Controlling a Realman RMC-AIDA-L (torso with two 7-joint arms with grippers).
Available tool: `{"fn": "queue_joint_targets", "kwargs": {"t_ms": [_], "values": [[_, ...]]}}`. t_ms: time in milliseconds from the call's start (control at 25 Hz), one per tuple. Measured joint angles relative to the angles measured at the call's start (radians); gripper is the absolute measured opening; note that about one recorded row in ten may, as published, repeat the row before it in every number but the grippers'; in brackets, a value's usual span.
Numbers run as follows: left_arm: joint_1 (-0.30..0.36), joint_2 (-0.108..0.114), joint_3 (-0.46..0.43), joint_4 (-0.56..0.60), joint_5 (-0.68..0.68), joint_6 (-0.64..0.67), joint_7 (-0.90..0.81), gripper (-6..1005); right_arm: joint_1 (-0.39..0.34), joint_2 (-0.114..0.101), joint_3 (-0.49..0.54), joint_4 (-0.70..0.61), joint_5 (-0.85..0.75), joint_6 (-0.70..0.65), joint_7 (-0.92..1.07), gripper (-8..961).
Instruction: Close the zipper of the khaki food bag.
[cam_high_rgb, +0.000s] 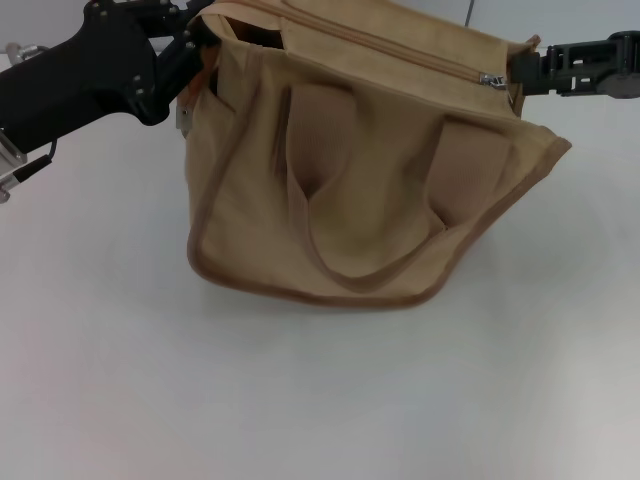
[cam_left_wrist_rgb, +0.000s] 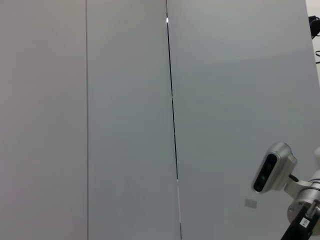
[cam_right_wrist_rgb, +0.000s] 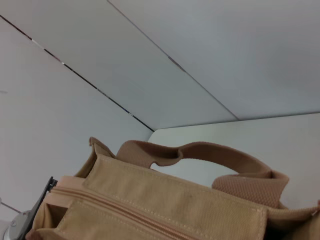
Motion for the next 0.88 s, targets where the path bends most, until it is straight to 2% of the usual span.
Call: {"fn": "queue_joint_targets", "kwargs": {"t_ms": [200,440,720,880], "values": [[0.001,0.0,0.0,0.0,0.0,0.0,0.0,87,-0.003,0.0,0.0,-0.004,0.0,-0.002,0.0,610],[0.002,0.0,0.0,0.0,0.0,0.003,0.001,87,-0.004,0.0,0.0,-0.004,0.002,-0.011,-0.008,762],[0.002,-0.002,0.0,-0.001,0.0,0.003,0.001,87,-0.016,0.002,0.032,-0.005,0.012,-0.039,-0.047,762],[0.002,-0.003,0.0,-0.001,0.0,0.001,0.001,87,-0.045,0.019,0.168,0.009,0.057,-0.153,-0.208,762]]}}
